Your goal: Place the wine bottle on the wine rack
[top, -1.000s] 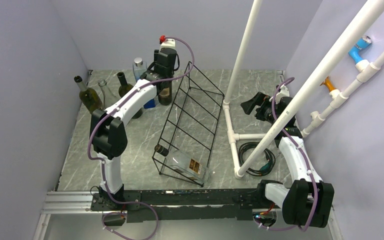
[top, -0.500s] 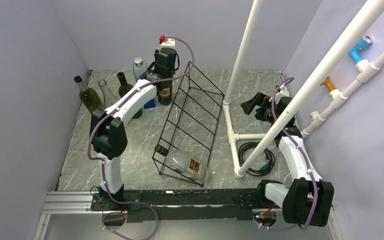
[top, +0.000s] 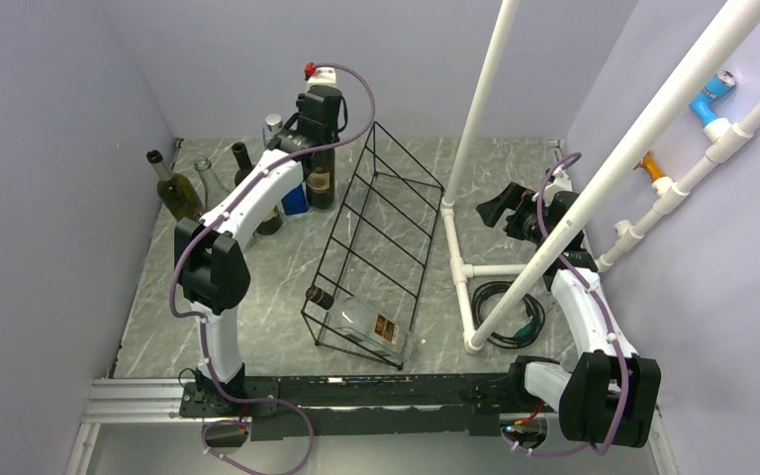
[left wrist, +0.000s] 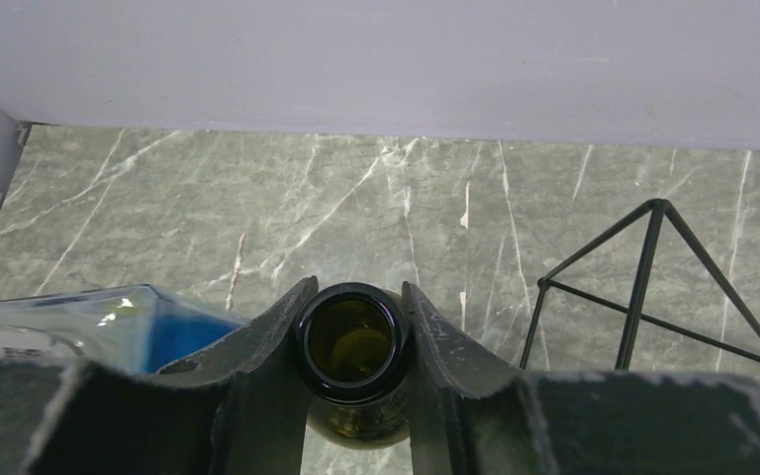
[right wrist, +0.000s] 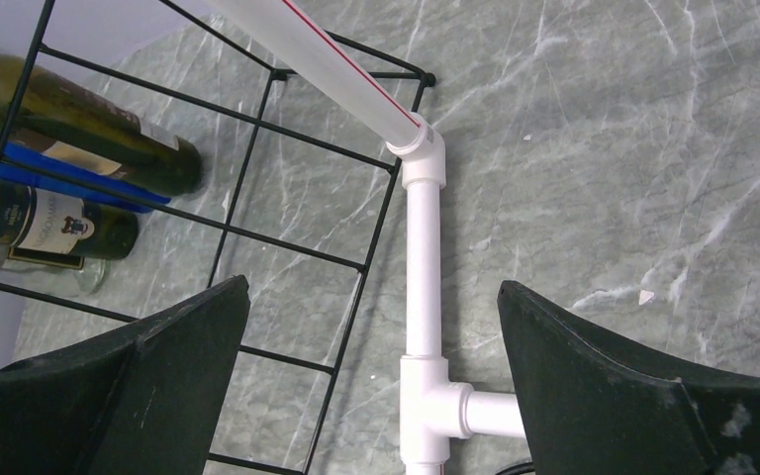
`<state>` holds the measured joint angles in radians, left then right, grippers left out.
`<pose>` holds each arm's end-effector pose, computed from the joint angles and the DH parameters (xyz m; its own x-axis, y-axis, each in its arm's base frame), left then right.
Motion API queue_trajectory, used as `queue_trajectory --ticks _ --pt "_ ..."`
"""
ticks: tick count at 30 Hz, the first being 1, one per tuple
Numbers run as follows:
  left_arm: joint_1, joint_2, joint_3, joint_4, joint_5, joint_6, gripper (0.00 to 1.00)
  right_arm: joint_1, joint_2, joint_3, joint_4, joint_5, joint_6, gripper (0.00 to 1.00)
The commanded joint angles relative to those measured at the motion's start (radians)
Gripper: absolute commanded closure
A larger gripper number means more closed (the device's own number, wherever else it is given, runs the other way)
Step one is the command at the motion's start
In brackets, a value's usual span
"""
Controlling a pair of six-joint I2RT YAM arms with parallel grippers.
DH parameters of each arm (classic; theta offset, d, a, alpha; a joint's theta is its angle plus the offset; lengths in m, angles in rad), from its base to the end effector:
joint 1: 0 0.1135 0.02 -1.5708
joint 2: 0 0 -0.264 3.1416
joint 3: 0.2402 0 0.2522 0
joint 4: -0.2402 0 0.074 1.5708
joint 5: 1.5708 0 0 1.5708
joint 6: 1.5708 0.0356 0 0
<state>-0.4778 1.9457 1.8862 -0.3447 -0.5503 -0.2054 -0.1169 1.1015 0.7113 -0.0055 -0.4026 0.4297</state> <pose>0.4177 -0.1953 0.3635 -0.3348 -0.0224 -0.9420 -0.1055 0.9943 0.0138 0.2484 -0.0151 0.2701 -0.4529 0.4391 -0.7759 -0.0694 0.8503 0.5217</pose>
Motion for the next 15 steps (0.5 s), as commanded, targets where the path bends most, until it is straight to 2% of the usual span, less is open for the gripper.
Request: queue_trajectory --ticks 1,15 --pt "0.008 -0.046 0.089 0.047 -0.011 -0.027 1.0 0.002 -0.019 -0.005 0.054 -0.003 -0.011 0.0" --pt "0.008 -0.113 0.138 0.06 0.05 -0.061 1.0 0.002 -0.011 -0.015 0.074 -0.014 -0.003 0.0"
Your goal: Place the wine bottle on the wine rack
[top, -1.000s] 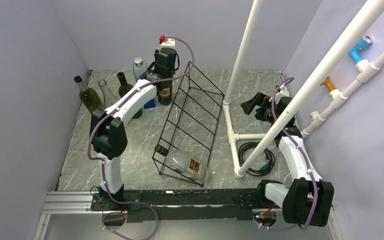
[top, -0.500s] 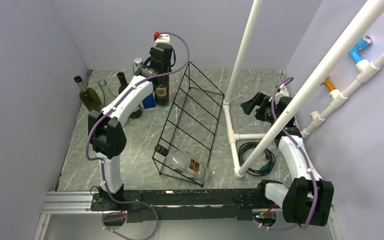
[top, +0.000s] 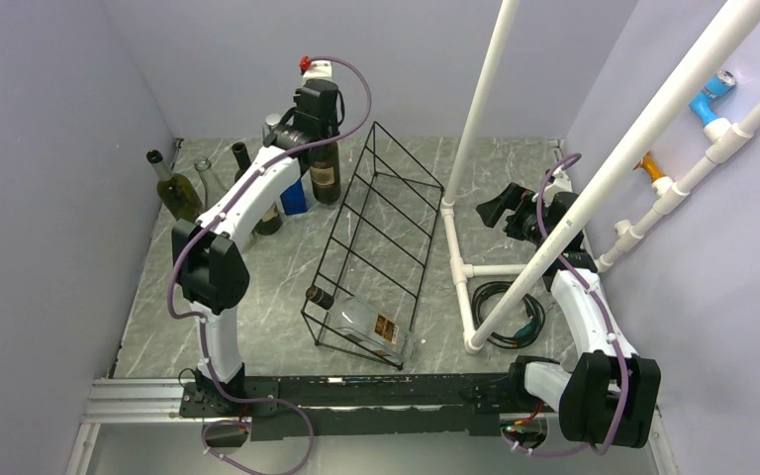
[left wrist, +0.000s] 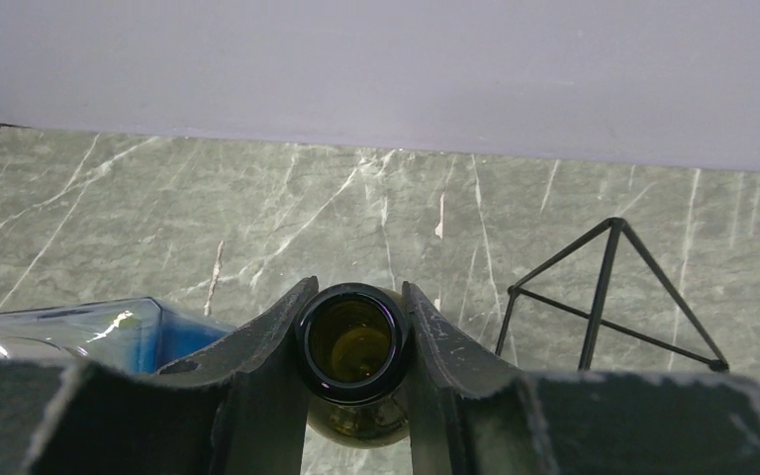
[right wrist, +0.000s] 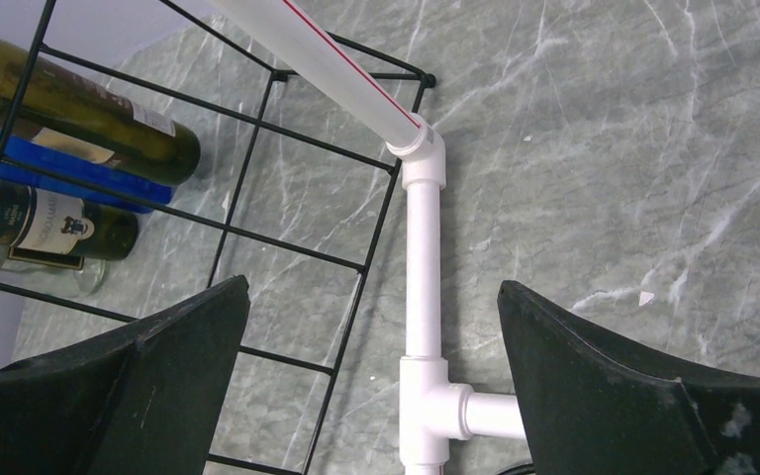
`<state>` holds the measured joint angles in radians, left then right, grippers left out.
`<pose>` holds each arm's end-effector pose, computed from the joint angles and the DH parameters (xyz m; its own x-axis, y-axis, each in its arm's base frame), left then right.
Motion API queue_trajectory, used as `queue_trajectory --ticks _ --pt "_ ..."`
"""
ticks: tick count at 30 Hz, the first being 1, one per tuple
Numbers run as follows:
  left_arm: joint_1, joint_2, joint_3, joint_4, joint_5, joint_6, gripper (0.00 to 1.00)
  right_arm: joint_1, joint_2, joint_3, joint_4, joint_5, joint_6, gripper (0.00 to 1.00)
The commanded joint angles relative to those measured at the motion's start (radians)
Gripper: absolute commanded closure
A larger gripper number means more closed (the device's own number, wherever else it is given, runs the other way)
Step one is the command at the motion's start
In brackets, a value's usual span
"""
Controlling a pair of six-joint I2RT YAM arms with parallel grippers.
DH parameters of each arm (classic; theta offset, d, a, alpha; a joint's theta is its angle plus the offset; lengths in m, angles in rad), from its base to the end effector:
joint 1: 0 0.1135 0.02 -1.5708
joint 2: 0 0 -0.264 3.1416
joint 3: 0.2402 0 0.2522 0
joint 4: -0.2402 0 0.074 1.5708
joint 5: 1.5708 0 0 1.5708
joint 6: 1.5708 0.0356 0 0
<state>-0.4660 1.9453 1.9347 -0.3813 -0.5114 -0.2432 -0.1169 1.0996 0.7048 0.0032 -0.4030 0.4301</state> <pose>0.4181 -0.1908 0.3765 -0.3282 -0.0700 -0.9420 -0.0940 0.9947 -0.0411 0.2480 -0.0151 0.2692 -0.4499 0.4390 -0.7777 -0.0716 0.8503 0.5215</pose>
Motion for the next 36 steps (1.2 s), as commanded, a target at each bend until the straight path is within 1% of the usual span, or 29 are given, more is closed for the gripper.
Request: queue_trajectory --ticks 1,9,15,21,28,31,36 --pt "-0.002 -0.118 0.096 0.091 0.011 -0.03 1.0 0.002 -0.008 -0.007 0.064 -0.01 -0.004 0.0" --pt "-0.009 -0.188 0.124 0.101 0.025 -0.008 1.0 0.001 -0.017 -0.007 0.058 -0.002 -0.008 0.0" --pt "-0.037 -0.256 0.131 0.138 0.003 0.028 1.0 0.001 -0.036 -0.016 0.066 -0.008 -0.003 0.0" --pt "-0.103 -0.315 0.179 0.166 -0.025 0.126 1.0 0.002 -0.023 -0.018 0.073 -0.004 -0.006 0.0" --pt "-0.192 -0.405 0.166 0.234 -0.057 0.197 1.0 0.002 -0.05 -0.037 0.091 0.004 -0.002 0.0" --pt "-0.224 -0.443 0.151 0.247 -0.049 0.19 1.0 0.002 -0.057 -0.052 0.108 0.006 0.001 0.0" --pt "-0.244 -0.475 0.141 0.214 0.011 0.119 1.0 0.001 -0.057 -0.042 0.091 0.014 -0.007 0.0"
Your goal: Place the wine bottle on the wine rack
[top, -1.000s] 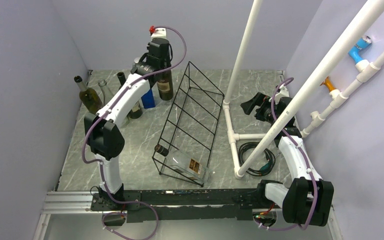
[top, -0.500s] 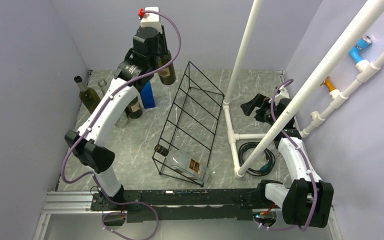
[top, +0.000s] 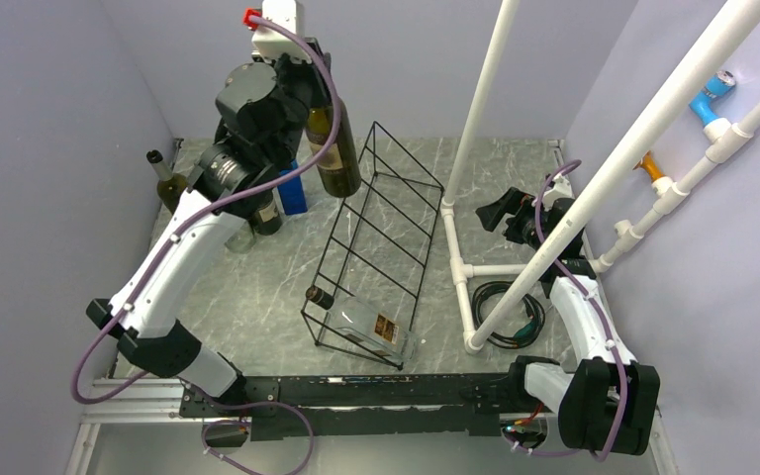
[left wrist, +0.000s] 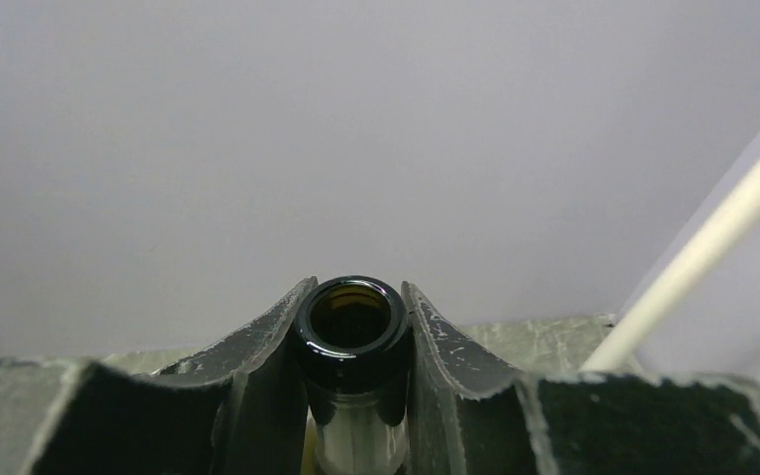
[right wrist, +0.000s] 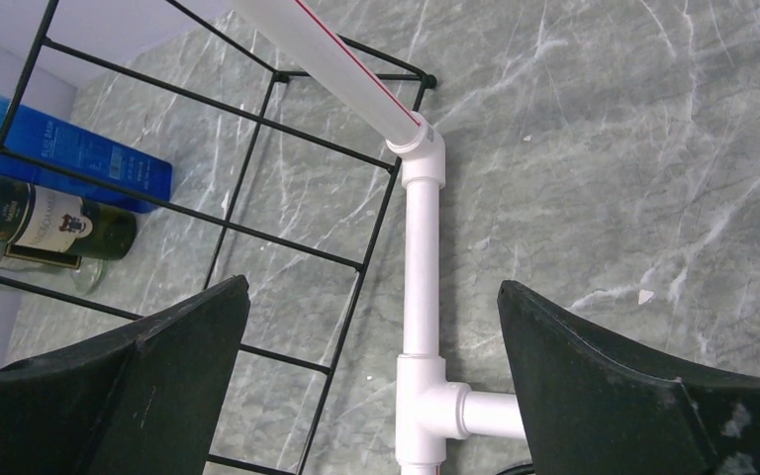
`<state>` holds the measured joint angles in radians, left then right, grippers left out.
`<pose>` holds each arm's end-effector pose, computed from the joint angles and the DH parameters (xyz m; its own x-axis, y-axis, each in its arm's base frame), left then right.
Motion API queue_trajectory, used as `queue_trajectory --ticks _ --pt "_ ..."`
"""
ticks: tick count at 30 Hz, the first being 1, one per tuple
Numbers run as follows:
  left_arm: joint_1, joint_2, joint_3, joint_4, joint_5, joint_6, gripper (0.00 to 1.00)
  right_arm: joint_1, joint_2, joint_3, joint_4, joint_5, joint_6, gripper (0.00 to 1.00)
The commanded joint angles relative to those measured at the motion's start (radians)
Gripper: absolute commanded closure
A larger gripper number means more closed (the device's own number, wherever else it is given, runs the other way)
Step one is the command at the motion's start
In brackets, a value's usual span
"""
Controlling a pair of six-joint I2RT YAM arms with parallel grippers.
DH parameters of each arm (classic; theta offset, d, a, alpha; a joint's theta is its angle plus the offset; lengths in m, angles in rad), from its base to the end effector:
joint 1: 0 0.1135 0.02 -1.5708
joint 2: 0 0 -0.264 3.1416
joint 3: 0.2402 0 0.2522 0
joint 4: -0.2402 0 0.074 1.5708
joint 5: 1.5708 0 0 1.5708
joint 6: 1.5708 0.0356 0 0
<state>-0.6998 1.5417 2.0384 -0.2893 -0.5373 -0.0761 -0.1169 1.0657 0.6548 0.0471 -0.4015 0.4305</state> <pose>0.2423 -0.1802 0.5684 0.1441 -0.2067 -0.9677 0.1817 0.9668 -0.1795 0.2405 -0.0142 0.2637 -0.4277 0.4370 -0.7912 -0.0846 0.8522 0.5164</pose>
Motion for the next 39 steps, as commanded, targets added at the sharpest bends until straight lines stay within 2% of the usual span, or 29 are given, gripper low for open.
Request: queue_trajectory --ticks 1,5,11,17,31,39 --pt "-0.011 -0.079 0.028 0.119 0.054 -0.063 1.0 0.002 -0.026 0.006 0.047 0.017 -0.007 0.0" --pt "-0.017 -0.114 -0.03 0.113 0.142 -0.129 1.0 0.002 -0.032 0.001 0.055 0.006 -0.001 0.0" --pt "-0.02 -0.121 -0.071 0.054 0.223 -0.243 1.0 0.001 -0.004 0.002 0.065 -0.006 0.007 0.0" --pt "-0.029 -0.128 -0.158 0.07 0.285 -0.339 1.0 0.001 -0.017 0.003 0.056 0.005 0.001 0.0" --pt "-0.065 -0.143 -0.37 0.147 0.327 -0.44 1.0 0.002 -0.011 0.003 0.058 -0.006 0.004 0.0" --pt "-0.11 -0.176 -0.518 0.186 0.294 -0.462 1.0 0.002 0.0 0.003 0.066 -0.011 0.008 0.0"
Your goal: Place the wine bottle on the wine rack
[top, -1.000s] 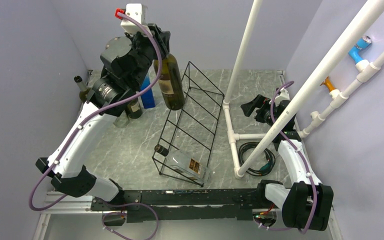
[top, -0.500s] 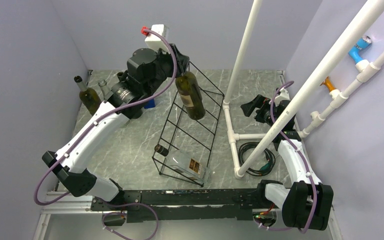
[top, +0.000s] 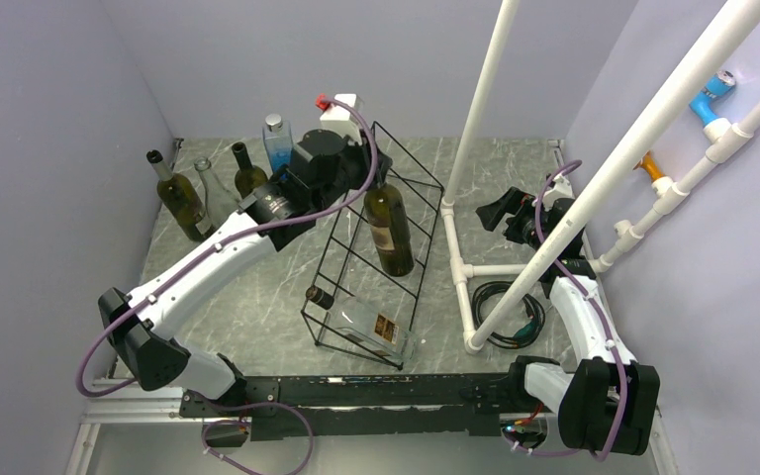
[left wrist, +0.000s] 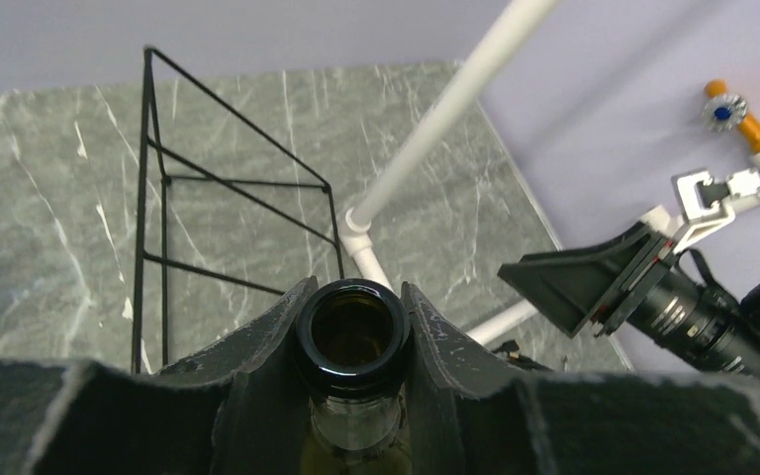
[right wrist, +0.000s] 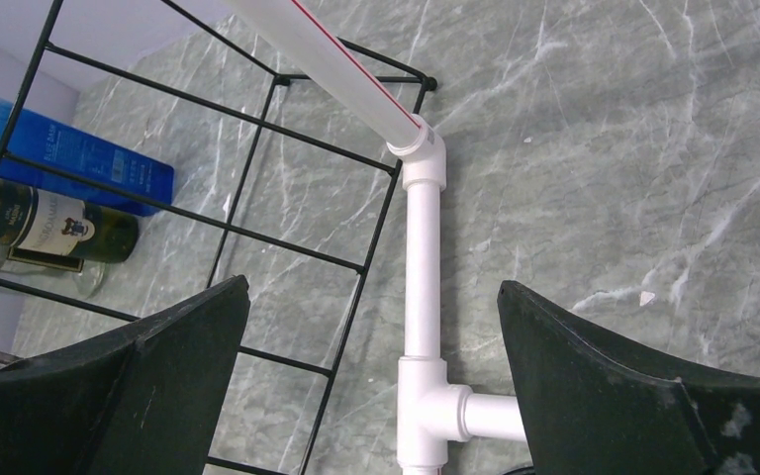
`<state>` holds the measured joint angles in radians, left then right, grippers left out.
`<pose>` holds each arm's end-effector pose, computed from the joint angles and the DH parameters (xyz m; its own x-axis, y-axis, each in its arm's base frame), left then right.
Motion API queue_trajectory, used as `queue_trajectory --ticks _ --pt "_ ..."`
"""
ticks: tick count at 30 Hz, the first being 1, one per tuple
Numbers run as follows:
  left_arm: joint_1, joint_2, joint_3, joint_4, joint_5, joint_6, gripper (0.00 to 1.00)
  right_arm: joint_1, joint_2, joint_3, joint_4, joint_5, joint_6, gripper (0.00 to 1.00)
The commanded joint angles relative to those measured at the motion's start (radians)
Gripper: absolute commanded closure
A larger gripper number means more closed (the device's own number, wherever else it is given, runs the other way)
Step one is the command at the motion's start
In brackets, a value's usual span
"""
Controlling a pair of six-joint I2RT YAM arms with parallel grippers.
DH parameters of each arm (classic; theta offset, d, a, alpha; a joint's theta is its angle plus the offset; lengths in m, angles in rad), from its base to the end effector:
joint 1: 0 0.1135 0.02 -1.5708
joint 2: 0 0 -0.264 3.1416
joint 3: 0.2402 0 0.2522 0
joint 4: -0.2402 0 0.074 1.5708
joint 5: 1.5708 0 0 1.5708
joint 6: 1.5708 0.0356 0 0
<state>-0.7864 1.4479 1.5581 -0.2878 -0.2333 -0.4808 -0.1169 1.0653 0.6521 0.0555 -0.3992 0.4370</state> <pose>0.2400 -0.2288 0.4429 -0.3548 -0.2815 -0.8916 0.4103 0.8100 -0.4190 0.2406 -0.0143 0.2637 -0.4226 0.4423 -0.7911 -0.0831 0.8503 0.5197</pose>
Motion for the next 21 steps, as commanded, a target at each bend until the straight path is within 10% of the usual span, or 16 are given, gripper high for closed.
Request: queue_trajectory --ticks 1,21 --pt "-0.028 -0.092 -0.066 0.21 -0.015 -0.06 1.0 0.002 0.001 0.004 0.058 -0.013 0.002 0.0" --pt "-0.05 -0.168 -0.376 0.394 -0.077 -0.134 1.0 0.002 -0.01 -0.007 0.069 -0.008 0.004 0.0"
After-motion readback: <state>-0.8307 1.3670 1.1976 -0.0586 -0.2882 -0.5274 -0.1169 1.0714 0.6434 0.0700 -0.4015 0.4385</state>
